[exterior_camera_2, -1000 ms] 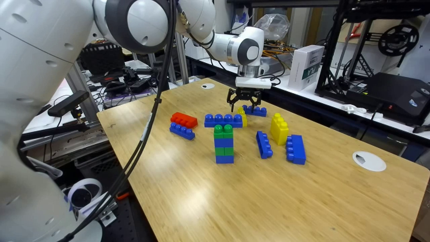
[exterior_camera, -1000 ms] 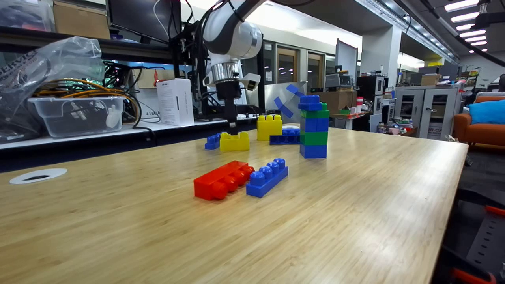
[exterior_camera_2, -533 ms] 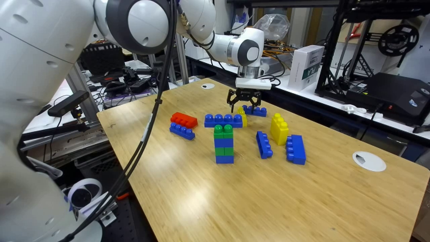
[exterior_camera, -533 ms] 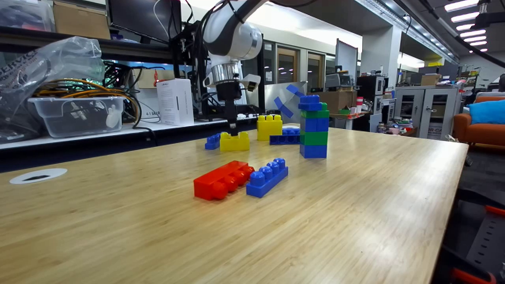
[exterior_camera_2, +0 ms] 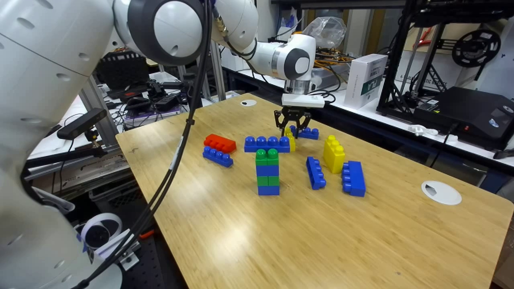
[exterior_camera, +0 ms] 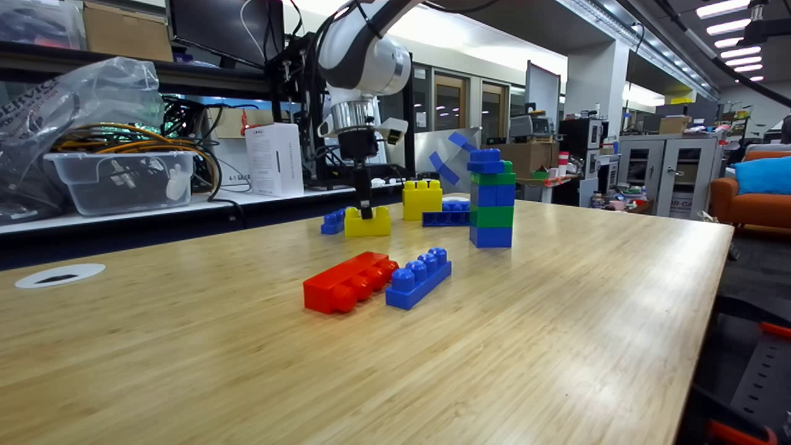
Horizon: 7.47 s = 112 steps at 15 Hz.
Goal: Pick the yellow block and put it on the green block
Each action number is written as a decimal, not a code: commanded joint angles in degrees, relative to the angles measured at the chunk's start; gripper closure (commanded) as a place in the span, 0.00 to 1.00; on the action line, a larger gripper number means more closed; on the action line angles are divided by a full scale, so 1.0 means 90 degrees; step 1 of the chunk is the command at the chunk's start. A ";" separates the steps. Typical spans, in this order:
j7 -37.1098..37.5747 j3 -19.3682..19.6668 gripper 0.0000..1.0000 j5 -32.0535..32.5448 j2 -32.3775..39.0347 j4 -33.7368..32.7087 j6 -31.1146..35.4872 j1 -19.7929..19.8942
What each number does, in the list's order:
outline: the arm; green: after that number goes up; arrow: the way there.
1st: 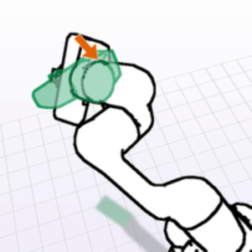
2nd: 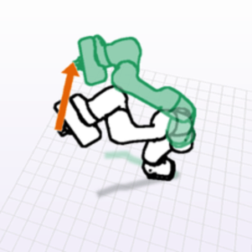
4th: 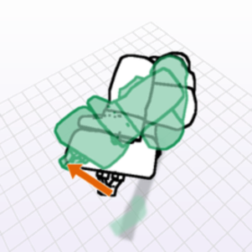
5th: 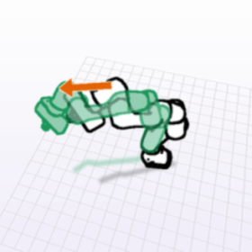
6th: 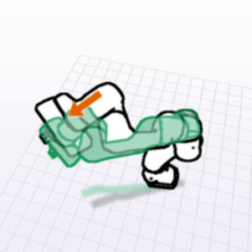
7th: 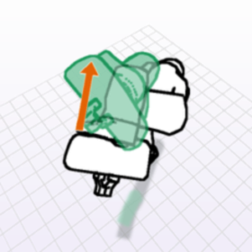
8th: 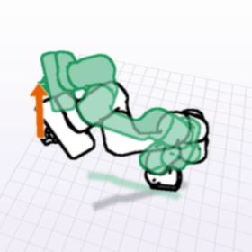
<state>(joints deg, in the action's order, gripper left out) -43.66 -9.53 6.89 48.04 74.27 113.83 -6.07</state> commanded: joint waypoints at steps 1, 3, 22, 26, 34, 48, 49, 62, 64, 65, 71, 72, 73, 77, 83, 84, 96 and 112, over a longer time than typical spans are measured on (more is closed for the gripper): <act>-0.0152 -0.0015 0.77 0.0078 -0.0020 0.0102 0.0207 0.0040; -0.0142 -0.0011 0.90 0.0079 -0.0017 0.0106 0.0232 0.0037; 0.2853 0.0087 0.90 -0.0396 -0.1014 0.0264 -0.1158 -0.0129; 0.3394 0.0112 0.90 -0.0818 -0.1405 0.0358 -0.1229 -0.0009; 0.4336 0.0257 0.90 -0.1347 -0.2128 0.1030 -0.1039 0.0082; 0.4973 0.0502 0.90 -0.1825 -0.3789 0.3210 -0.0057 0.0214; 0.5003 0.0519 0.90 -0.1822 -0.3917 0.3358 -0.0004 0.0223; 0.4780 0.0697 0.90 -0.2025 -0.5240 0.4881 0.0258 0.0279; 0.4995 0.0690 0.65 -0.1839 -0.5140 0.4724 0.0145 0.0243; 0.4966 0.0690 0.65 -0.1853 -0.5142 0.4743 0.0145 0.0243; 0.4946 0.0690 0.65 -0.1859 -0.5142 0.4749 0.0145 0.0243; 0.4946 0.0690 0.65 -0.1859 -0.5142 0.4749 0.0145 0.0243; 0.4946 0.0690 0.65 -0.1859 -0.5142 0.4749 0.0145 0.0243; 0.4914 0.0701 0.90 -0.1755 -0.5426 0.4849 0.0034 0.0250; 0.5087 0.0795 0.90 -0.1509 -0.6499 0.4916 -0.0601 0.0325; 0.5156 0.0828 0.90 -0.1477 -0.6668 0.4911 -0.0730 0.0357; 0.6564 0.1218 0.90 -0.1553 -0.6259 0.5267 -0.0360 0.0915; 0.7906 0.1147 0.90 -0.1496 -0.6774 0.6018 -0.0283 0.0997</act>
<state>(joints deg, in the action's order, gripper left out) 26.29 1.64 -6.96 -11.61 126.11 109.60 2.24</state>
